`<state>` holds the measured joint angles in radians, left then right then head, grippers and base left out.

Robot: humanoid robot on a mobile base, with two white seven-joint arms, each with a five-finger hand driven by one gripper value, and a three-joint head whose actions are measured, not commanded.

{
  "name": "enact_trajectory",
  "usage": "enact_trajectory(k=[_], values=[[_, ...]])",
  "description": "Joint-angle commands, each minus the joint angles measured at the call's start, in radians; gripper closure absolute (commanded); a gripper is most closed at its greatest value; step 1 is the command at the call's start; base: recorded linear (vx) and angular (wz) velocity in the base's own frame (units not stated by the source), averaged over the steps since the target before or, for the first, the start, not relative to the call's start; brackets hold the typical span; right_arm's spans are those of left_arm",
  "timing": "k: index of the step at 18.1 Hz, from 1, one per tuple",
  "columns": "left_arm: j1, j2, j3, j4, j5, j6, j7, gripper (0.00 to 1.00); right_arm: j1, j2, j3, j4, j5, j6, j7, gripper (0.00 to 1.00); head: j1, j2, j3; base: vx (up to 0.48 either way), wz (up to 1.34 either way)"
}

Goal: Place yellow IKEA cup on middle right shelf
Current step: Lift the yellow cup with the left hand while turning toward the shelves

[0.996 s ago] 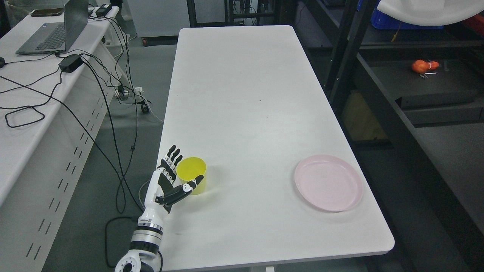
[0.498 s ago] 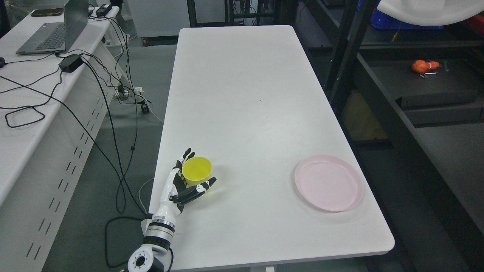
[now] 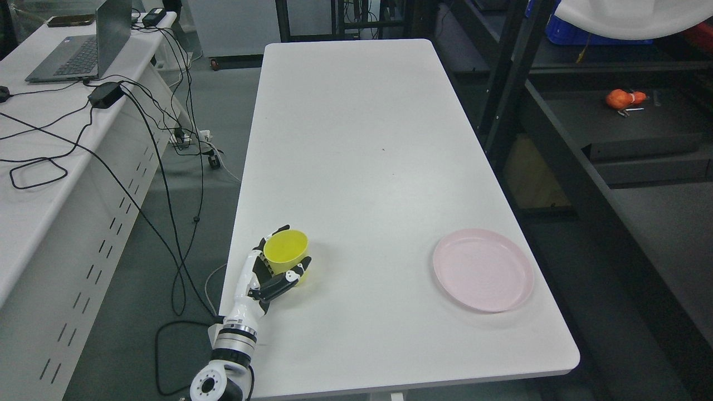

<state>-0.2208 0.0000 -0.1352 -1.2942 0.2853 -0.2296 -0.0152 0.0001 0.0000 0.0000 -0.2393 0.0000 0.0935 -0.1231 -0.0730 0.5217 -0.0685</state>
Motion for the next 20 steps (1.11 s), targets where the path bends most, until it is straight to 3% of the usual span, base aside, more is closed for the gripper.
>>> enact_trajectory(k=[1,5,8,20], values=[[0.009,0.018,0.051,-0.015,0.035,-0.08,0.0,0.96,0.014,-0.017,0.017,0.0,-0.025,0.0,0.006,0.01,0.0,0.0,0.0,0.0,0.0],[0.034,0.018,0.068,-0.265,0.035,-0.074,0.001,1.0,0.014,-0.017,0.017,0.0,-0.025,0.0,0.006,0.01,0.0,0.0,0.0,0.0,-0.01],[0.034,0.018,0.068,-0.356,0.035,-0.073,0.0,1.0,0.014,-0.017,0.017,0.0,-0.025,0.0,0.006,0.01,0.0,0.0,0.0,-0.005,0.01],[0.034,0.018,0.068,-0.404,0.035,-0.073,-0.002,1.0,0.014,-0.017,0.017,0.0,-0.025,0.0,0.006,0.01,0.0,0.0,0.0,-0.131,-0.04]])
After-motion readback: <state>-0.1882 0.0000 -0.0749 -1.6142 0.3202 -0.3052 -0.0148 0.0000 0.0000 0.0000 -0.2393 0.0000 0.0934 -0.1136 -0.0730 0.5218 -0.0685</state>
